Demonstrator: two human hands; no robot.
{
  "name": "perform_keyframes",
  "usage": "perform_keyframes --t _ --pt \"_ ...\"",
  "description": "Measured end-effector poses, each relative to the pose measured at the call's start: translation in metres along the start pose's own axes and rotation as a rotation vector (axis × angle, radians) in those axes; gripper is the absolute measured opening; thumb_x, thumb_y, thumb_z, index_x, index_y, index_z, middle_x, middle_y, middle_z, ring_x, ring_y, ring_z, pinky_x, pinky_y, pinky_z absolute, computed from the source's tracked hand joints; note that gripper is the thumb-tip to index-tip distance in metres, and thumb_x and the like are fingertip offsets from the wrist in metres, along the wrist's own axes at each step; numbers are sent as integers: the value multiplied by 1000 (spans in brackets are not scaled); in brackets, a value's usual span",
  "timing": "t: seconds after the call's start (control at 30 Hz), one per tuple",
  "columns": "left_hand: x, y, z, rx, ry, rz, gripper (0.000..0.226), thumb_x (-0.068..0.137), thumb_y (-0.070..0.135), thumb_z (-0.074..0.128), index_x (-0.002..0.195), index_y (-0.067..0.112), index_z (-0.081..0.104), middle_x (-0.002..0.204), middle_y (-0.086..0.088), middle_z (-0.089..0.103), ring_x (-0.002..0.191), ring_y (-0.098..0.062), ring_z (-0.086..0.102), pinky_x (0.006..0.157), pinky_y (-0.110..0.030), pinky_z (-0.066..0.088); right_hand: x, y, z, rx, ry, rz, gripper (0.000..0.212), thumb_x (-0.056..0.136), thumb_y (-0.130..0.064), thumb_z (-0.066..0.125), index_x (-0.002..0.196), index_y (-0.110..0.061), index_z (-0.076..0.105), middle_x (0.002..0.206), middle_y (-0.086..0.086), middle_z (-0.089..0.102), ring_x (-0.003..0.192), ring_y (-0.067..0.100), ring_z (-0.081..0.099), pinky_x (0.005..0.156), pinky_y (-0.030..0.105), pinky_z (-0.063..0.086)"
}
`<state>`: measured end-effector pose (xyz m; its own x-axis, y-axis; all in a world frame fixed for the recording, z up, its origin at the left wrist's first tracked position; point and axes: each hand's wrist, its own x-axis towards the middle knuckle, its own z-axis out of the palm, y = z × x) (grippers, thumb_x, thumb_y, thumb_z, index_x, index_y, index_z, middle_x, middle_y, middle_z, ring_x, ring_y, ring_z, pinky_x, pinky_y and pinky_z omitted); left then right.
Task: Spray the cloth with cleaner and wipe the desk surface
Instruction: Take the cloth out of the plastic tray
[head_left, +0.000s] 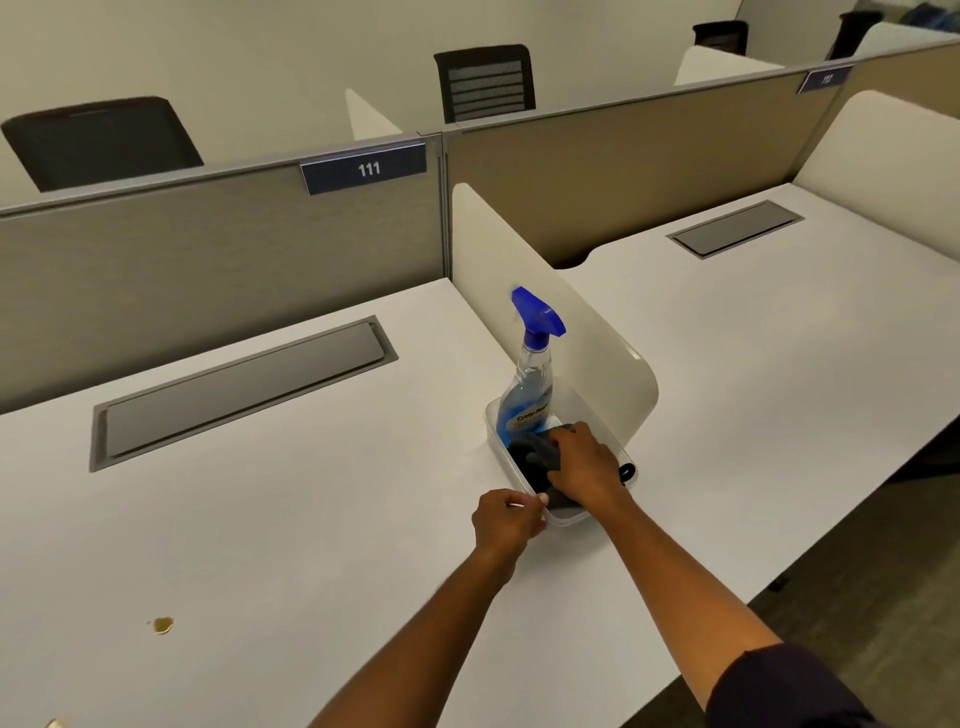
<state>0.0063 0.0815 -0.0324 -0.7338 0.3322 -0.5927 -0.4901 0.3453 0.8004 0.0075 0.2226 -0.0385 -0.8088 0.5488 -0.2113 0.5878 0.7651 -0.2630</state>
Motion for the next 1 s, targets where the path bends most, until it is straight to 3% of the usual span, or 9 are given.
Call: perform_keyframes --t 0.1,0.27,0.4,0.53,0.63,0.77,0.87,0.93,1.0 --pt "-5 -1 -8 -34 18 -20 27 87 26 68 106 7 67 108 -12 69 89 -22 72 86 -34 59 -1 3 -26 39 -22 -41 45 83 -31 70 123 -20 55 119 10 61 102 28 63 92 40 53" --pt "-18 1 -29 -129 78 45 30 92 29 60 110 5 64 109 -15 69 94 -26 70 95 -43 55 -7 2 -77 223 -98 -91 37 81 -35 73 109 -19 56 106 7 67 94 24 62 89 36 51" --pt "-32 7 -53 -324 67 108 33 93 31 58 113 5 63 112 -16 69 100 -28 69 97 -43 54 -29 -8 -118 611 -234 -163 41 79 -34 75 115 -22 57 106 1 66 102 24 62 82 30 53" --pt "-38 13 -83 -538 -17 86 47 93 44 53 121 7 59 117 -15 68 108 -29 66 103 -45 49 -53 -36 -137 1028 -443 -196 53 79 -37 68 129 -28 56 121 3 66 112 26 61 91 45 55" --pt "-42 17 -107 -721 -99 50 56 90 55 51 121 9 59 118 -15 68 109 -31 66 102 -44 49 -65 -56 -130 1320 -551 -175 28 91 -28 52 114 -28 67 107 3 74 98 23 70 76 38 60" --pt "-51 13 -144 -933 -190 19 66 83 66 51 118 11 62 115 -14 72 108 -34 68 93 -47 54 -76 -82 -95 1738 -695 62 44 99 -29 38 89 -19 80 95 7 77 86 24 74 70 39 62" --pt "-62 4 -171 -1060 -306 38 72 80 67 54 122 9 61 122 -14 69 112 -37 65 88 -48 56 -88 -112 -67 1900 -774 53 19 78 -21 74 96 -14 76 94 10 75 87 27 73 73 39 61" --pt "-68 -3 -186 -1105 -345 60 70 78 65 58 118 9 67 121 -13 69 110 -36 65 90 -49 53 -94 -130 -47 1999 -848 -1 46 45 -15 96 88 -10 79 89 10 76 83 26 74 68 39 62" --pt "-74 -10 -201 -1084 -326 91 63 74 62 63 107 9 72 101 -9 72 92 -32 66 75 -44 51 -102 -148 -27 2047 -931 -30 51 40 -14 98 87 -9 80 90 11 77 84 26 74 67 39 62"
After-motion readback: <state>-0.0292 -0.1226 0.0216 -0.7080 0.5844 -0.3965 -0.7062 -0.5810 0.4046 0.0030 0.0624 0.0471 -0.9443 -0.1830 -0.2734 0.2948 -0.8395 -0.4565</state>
